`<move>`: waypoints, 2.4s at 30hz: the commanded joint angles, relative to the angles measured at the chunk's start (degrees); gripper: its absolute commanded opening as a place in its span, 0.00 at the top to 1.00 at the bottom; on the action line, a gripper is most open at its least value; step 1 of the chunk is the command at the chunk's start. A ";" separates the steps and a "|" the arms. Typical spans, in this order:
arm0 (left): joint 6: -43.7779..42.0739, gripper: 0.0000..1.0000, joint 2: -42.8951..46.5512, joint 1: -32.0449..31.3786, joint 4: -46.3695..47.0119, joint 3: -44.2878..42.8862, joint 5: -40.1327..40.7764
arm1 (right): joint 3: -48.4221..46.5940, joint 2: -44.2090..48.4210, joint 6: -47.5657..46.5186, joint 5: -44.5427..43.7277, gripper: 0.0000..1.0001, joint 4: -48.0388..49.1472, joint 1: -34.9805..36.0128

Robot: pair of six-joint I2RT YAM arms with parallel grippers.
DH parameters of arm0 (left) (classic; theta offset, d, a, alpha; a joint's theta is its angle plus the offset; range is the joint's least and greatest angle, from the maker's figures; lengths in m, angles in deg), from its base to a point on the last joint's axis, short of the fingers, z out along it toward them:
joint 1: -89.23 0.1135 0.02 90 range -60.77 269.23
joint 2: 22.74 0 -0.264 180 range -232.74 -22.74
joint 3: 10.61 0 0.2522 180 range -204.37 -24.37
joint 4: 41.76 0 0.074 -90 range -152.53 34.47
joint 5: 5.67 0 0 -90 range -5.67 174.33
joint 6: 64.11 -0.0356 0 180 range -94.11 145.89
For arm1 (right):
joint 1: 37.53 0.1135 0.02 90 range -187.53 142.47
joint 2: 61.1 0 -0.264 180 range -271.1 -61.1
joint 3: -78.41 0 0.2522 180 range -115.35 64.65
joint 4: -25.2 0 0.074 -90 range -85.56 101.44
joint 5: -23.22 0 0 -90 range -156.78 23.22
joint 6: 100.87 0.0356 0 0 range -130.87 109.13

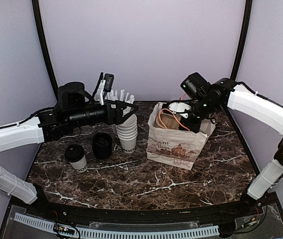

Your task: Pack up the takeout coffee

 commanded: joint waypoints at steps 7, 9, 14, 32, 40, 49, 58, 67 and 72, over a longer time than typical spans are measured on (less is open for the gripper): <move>-0.21 0.16 -1.80 0.39 -0.52 -1.59 -0.47 | -7.49 -2.49 3.20 -4.34 0.87 0.02 0.34; -0.17 0.16 -2.07 0.42 -0.77 -1.92 -0.51 | -7.38 -2.96 3.21 -6.70 0.86 0.33 0.31; 0.58 0.16 -3.04 0.39 -0.70 -2.23 -0.51 | -6.17 -3.63 3.11 -10.22 0.83 0.54 0.34; 1.64 0.16 -5.17 0.44 -0.23 -2.93 -1.91 | 0.18 -3.12 1.79 -9.78 0.83 -2.67 0.28; 2.15 0.16 -5.55 0.43 0.32 -2.73 -2.36 | -1.79 -7.19 3.68 -13.31 0.77 -2.85 -0.01; 2.07 0.16 -4.52 0.38 -0.24 -1.96 -1.95 | -4.87 -6.47 3.52 -13.59 0.67 -1.98 -0.25; 1.95 0.16 -4.60 0.39 -0.83 -2.72 -2.47 | -7.90 -1.55 0.56 -4.19 0.54 -3.19 -2.86; 1.26 0.16 -6.37 0.39 -2.03 -5.32 -3.14 | -7.55 3.61 -5.72 5.12 0.52 -7.25 -4.24; -0.18 0.16 -7.98 0.44 -2.98 -7.11 -3.61 | -8.95 5.53 -6.67 6.28 0.53 -6.70 -5.92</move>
